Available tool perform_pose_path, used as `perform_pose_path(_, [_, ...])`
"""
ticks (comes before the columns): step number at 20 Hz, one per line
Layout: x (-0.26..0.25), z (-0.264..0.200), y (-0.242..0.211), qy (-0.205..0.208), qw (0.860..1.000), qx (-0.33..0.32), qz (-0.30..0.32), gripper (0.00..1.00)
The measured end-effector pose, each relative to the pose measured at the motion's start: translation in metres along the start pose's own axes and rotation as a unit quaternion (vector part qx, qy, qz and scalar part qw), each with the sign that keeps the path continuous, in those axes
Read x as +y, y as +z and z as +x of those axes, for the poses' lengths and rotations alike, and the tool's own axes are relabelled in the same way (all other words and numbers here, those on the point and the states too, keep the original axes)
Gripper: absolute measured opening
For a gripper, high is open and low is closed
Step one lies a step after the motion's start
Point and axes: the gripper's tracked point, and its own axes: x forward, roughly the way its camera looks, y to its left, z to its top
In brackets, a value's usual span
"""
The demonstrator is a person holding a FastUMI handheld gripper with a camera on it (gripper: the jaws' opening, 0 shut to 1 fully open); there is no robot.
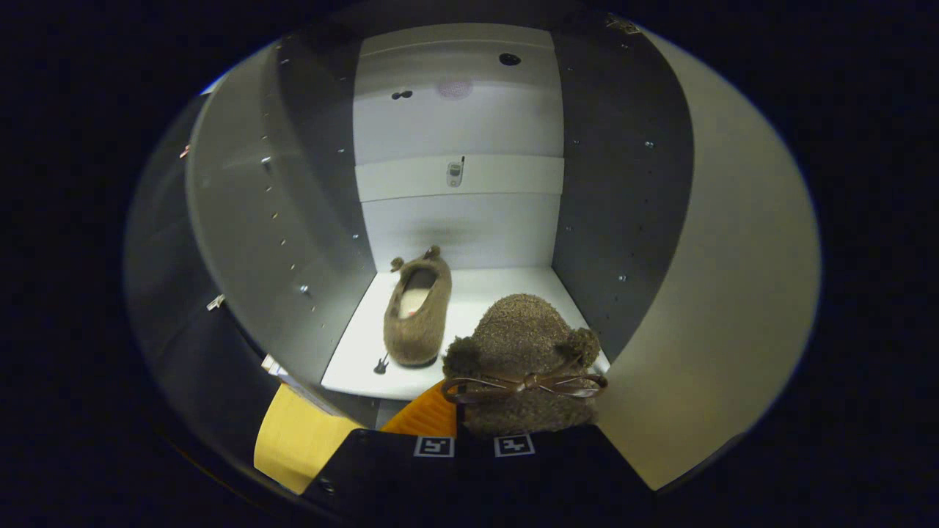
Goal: Open the shoe cabinet door, grab the shoes and put them into the shoe cabinet, then close the shoe cabinet door.
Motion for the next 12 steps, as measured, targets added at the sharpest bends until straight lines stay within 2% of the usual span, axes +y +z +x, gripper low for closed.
perform_pose_path(5, [-0.006,0.060,0.042,-0.009,1.000,0.014,-0.014,0.05])
perform_pose_path(8, [-0.009,0.105,0.067,-0.007,1.000,0.010,0.009,0.05])
perform_pose_path(12, [-0.024,0.163,0.055,-0.012,0.998,0.049,0.027,0.05])
